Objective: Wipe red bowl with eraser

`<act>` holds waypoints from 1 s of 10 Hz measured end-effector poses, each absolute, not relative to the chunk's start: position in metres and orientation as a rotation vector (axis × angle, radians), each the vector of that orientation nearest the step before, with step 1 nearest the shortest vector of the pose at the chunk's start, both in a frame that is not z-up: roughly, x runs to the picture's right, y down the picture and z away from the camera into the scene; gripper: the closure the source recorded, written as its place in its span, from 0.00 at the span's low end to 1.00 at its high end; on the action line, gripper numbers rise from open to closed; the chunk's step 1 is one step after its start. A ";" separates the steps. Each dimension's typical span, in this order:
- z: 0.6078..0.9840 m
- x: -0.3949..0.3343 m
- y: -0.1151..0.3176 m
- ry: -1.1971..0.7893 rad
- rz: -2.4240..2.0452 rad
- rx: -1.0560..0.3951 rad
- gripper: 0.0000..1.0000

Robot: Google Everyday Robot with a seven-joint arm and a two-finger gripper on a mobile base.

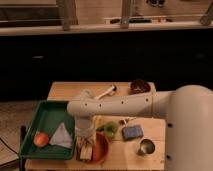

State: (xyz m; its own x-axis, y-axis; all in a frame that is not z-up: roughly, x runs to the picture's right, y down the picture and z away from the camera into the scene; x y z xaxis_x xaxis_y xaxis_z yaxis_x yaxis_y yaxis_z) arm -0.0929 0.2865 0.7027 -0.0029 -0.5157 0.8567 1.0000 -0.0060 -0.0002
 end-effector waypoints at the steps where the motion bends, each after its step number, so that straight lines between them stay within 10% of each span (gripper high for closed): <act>1: 0.697 -0.096 0.295 -0.816 -1.447 -0.807 1.00; 10: 0.700 -0.038 0.302 -0.756 -1.345 -0.859 1.00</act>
State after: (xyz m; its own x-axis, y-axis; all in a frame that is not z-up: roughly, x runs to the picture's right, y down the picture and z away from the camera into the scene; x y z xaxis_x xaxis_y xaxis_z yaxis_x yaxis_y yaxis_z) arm -0.0379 0.3020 0.6999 0.0881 -0.4984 0.8625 0.9959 0.0247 -0.0874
